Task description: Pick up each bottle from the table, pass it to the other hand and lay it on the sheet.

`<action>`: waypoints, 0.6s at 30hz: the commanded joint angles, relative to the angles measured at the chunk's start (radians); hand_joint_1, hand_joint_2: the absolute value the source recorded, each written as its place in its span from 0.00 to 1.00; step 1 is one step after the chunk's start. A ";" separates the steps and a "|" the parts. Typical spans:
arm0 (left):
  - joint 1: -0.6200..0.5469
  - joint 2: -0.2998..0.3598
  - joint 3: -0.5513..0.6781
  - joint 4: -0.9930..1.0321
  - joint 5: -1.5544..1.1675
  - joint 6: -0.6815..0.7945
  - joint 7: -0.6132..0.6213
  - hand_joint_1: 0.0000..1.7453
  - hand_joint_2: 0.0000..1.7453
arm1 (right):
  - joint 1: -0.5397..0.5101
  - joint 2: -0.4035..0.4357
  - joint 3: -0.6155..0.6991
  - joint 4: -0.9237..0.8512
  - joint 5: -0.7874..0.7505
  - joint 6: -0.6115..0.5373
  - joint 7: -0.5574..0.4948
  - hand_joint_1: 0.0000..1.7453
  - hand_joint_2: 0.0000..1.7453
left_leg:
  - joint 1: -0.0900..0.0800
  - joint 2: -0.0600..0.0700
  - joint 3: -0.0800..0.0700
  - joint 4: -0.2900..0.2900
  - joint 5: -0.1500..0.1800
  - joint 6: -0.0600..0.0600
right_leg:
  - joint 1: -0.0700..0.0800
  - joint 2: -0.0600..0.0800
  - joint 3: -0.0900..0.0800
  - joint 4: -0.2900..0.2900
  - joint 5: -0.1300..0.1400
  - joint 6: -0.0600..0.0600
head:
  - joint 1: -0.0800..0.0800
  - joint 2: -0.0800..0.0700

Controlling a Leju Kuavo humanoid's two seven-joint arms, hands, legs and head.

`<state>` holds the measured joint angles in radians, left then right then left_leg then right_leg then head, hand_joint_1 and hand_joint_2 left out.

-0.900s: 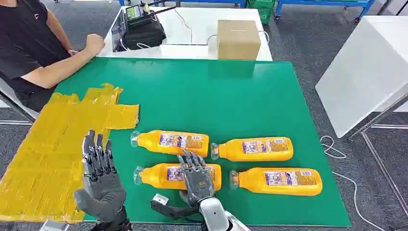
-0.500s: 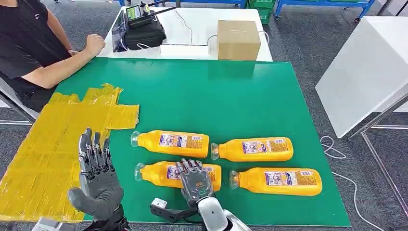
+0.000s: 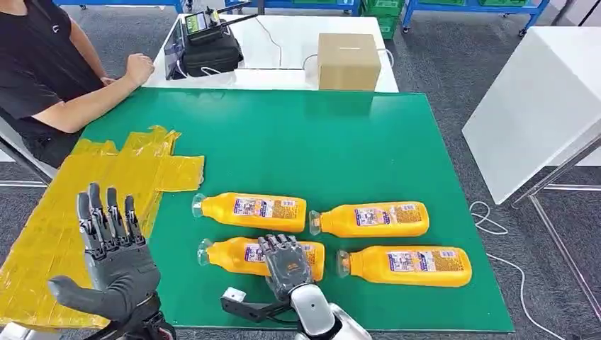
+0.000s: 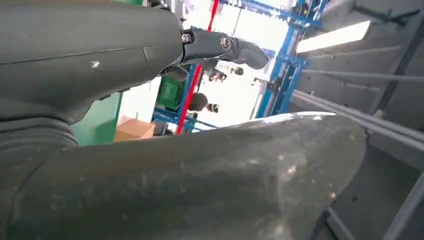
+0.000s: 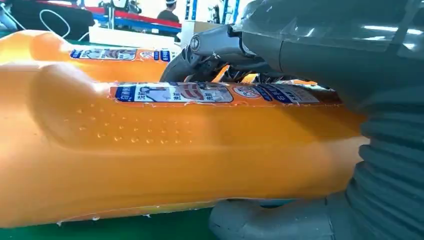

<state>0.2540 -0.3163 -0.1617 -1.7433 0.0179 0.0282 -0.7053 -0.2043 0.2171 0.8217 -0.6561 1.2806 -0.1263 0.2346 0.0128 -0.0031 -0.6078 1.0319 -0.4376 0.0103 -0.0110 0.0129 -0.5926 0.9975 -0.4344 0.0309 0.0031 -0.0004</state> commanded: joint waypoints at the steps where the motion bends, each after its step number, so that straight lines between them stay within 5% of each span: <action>1: -0.010 -0.033 0.096 0.057 0.035 -0.059 0.007 0.00 0.00 | 0.027 0.017 -0.128 0.137 -0.098 -0.043 -0.058 1.00 1.00 | 0.000 -0.002 0.001 -0.002 0.002 0.000 | 0.000 -0.004 0.002 -0.002 0.002 -0.001 | 0.000 0.000; 5: -0.016 -0.033 0.096 0.150 0.056 -0.112 0.007 0.00 0.00 | 0.072 0.038 -0.284 0.014 -0.353 -0.203 -0.300 1.00 1.00 | 0.000 -0.003 0.003 -0.002 0.002 0.000 | 0.000 -0.003 0.004 -0.002 0.002 -0.001 | 0.000 0.000; 11: 0.010 -0.033 0.126 0.209 0.146 -0.214 0.007 0.00 0.00 | 0.230 -0.008 -0.205 -0.443 -0.606 -0.298 -0.521 1.00 1.00 | 0.001 0.000 0.002 -0.001 0.001 0.001 | 0.000 0.000 0.002 0.000 0.002 -0.003 | 0.000 0.000; 12: 0.012 -0.033 0.121 0.208 0.144 -0.209 0.007 0.00 1.00 | 0.229 -0.005 -0.199 -0.456 -0.607 -0.300 -0.521 1.00 1.00 | 0.001 0.000 0.000 -0.001 0.002 0.001 | 0.001 -0.002 0.000 -0.001 0.003 -0.004 | 0.000 0.000; 18: 0.010 -0.033 0.088 0.248 0.091 -0.127 0.007 0.00 1.00 | 0.218 -0.018 -0.145 -0.479 -0.706 -0.336 -0.587 1.00 1.00 | 0.000 0.000 -0.010 -0.002 0.006 0.001 | 0.000 -0.001 0.002 -0.001 0.007 0.000 | 0.000 0.000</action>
<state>0.2771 -0.3399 -0.0816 -1.6144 0.1487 -0.1586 -0.7046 -0.0229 0.2354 0.6294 -0.9958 0.6366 -0.4319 -0.3132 0.0138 -0.0020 -0.6226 1.0327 -0.4302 0.0111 -0.0105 0.0147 -0.5960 0.9981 -0.4256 0.0318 0.0027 -0.0004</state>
